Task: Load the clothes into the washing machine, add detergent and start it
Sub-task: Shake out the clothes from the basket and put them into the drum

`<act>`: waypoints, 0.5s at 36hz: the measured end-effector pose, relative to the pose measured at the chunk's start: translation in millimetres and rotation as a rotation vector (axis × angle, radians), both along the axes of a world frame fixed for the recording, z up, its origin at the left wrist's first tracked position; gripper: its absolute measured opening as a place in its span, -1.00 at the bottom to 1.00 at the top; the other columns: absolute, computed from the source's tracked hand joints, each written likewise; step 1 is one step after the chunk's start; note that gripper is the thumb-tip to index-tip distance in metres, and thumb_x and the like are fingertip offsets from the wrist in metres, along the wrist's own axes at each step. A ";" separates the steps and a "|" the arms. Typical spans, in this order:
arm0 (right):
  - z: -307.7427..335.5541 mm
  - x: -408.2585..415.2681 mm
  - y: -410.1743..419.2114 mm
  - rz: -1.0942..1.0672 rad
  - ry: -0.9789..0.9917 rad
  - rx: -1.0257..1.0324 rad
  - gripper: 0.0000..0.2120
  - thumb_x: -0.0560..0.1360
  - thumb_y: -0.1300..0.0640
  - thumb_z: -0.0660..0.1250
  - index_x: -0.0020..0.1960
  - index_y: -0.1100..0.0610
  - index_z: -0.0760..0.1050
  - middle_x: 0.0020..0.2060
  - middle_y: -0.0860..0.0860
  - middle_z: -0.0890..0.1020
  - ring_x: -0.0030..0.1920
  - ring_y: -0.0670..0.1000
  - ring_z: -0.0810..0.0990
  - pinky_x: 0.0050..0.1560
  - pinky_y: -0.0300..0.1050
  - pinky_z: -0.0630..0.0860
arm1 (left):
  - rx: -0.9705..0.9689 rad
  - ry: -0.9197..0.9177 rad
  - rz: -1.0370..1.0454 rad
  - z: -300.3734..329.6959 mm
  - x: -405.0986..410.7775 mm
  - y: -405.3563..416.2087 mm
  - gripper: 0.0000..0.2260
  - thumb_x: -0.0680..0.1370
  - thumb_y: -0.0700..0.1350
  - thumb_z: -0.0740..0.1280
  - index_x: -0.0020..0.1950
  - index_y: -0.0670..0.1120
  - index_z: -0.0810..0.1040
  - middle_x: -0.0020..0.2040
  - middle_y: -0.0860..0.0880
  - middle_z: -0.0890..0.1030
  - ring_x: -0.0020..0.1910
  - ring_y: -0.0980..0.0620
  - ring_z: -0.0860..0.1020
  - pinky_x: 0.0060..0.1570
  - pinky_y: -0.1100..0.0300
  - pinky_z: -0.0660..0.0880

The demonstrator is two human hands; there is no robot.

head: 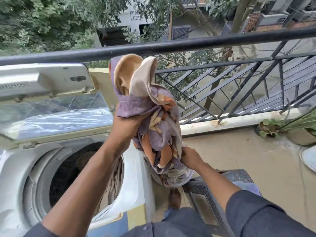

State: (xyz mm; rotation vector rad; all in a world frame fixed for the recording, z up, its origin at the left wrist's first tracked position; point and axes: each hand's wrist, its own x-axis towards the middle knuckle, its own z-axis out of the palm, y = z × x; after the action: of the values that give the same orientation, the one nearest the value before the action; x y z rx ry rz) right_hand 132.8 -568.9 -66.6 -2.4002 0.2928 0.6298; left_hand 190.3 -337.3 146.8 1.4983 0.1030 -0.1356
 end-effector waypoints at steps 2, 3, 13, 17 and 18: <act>-1.8 1.9 2.4 -0.020 -0.020 0.011 -0.80 0.58 0.08 0.31 0.07 0.11 0.67 0.01 0.15 0.71 -0.02 0.17 0.64 -0.14 -0.04 0.46 | -0.006 0.039 0.014 -1.6 1.2 4.4 -0.35 0.25 0.04 0.66 0.22 -0.29 0.67 -0.05 -0.30 0.70 -0.19 -0.23 0.64 -0.22 -0.01 0.61; -3.6 3.2 2.2 -0.034 -0.035 0.018 -0.80 0.59 0.09 0.30 0.04 0.13 0.67 -0.03 0.15 0.71 -0.07 0.15 0.62 -0.15 -0.03 0.47 | -0.003 0.049 0.021 -4.2 2.3 6.9 -0.30 0.23 0.07 0.68 0.23 -0.29 0.67 -0.03 -0.31 0.69 -0.15 -0.26 0.64 -0.21 -0.02 0.61; 7.4 7.2 0.3 0.012 -0.079 -0.003 -0.85 0.56 0.09 0.31 0.09 0.04 0.61 0.03 0.01 0.66 0.07 0.11 0.59 -0.15 -0.13 0.38 | 0.034 0.040 0.017 -7.5 -6.4 9.5 -0.46 0.27 -0.01 0.72 0.14 -0.23 0.70 -0.14 -0.12 0.75 -0.26 -0.17 0.66 -0.43 0.14 0.63; -7.4 -3.1 4.4 0.118 0.102 0.007 -0.47 0.53 -0.14 0.38 0.45 -0.06 0.40 0.20 0.01 0.64 0.20 0.13 0.61 0.16 -0.06 0.52 | 0.020 0.016 0.006 -1.2 -8.6 4.3 -0.43 0.22 0.03 0.72 0.13 -0.19 0.70 -0.13 -0.09 0.75 -0.28 -0.09 0.69 -0.40 0.13 0.63; -10.9 -4.5 7.7 0.125 0.118 0.016 -0.49 0.50 -0.16 0.39 0.40 -0.05 0.44 0.15 0.03 0.66 0.15 0.12 0.63 0.17 -0.01 0.56 | 0.016 0.004 -0.006 1.9 -8.6 3.4 -0.47 0.19 0.01 0.71 0.09 -0.14 0.70 -0.13 -0.02 0.77 -0.21 -0.05 0.72 -0.32 0.13 0.66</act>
State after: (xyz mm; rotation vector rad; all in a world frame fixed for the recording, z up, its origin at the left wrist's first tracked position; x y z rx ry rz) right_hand 128.3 -561.1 -77.5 -2.3838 0.1874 0.8300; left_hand 181.7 -333.8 148.6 1.5147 0.1029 -0.1424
